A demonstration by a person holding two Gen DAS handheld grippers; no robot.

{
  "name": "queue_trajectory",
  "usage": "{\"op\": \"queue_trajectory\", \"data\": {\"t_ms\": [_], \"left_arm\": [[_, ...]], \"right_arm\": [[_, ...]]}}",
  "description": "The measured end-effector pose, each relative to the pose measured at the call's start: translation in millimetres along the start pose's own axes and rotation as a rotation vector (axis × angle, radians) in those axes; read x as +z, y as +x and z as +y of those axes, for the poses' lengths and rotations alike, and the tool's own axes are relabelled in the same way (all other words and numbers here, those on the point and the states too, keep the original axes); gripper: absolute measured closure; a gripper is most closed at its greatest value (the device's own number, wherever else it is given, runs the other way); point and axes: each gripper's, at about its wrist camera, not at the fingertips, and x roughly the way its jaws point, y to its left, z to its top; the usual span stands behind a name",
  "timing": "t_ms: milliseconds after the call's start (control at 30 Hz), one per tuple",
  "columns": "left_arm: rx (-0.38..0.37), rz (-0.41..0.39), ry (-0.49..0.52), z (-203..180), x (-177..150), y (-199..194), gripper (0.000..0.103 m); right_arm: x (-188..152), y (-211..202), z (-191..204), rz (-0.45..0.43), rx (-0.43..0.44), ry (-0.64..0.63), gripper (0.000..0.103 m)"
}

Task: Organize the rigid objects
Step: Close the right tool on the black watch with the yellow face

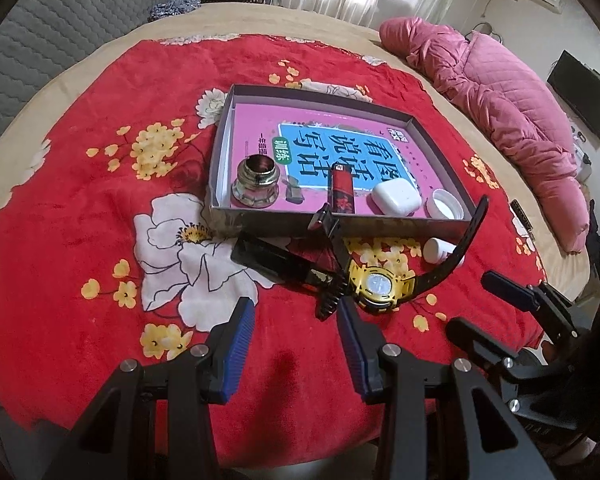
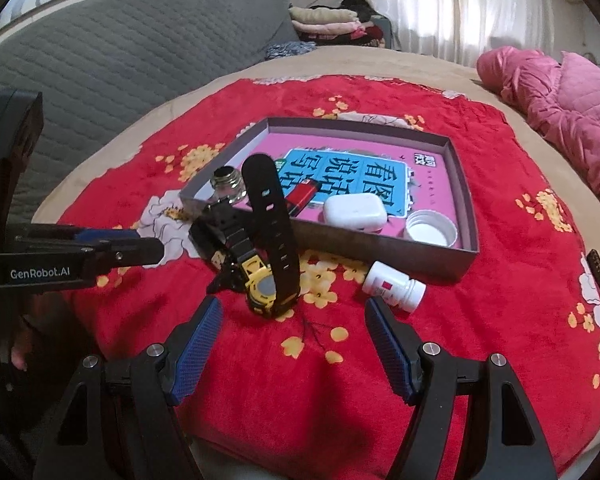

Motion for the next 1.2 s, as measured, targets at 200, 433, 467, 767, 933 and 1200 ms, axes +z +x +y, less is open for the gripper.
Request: {"op": "queue_trajectory", "data": {"t_ms": [200,433,467,767,933,1200], "left_arm": [[0.001,0.022,-0.005,2.6,-3.0,10.3,0.061],[-0.018,0.046,-0.064,12.7,-2.4,23.7,0.061],[-0.020,0.049,-0.069,13.5,-2.3,25.4,0.061],[-0.042,0.067,-0.136,14.5,4.6,40.4,0.061],[-0.029,0.067,-0.210,23.0,13.5,50.2,0.061],[-0.049,0.081,-0.284,27.9,24.0,63.7,0.061]], "right_arm": [[-6.2,15.7,3.7,0.031,0.023,-0.041,0.028],[-9.0,30.1,-1.3,0.046,0.048,-0.037,0.028],[-9.2,31.5,-2.6,0.047,0.050,-0.033,0.028],[-10.3,42.6,-11.7,0.048,0.057,-0.019,0.028],[-10.6,48.0,-13.0,0.052,0.068,-0.020,0.028],[-11.2,52.7,-17.3,0.050,0.072,-0.002,0.028]]}}
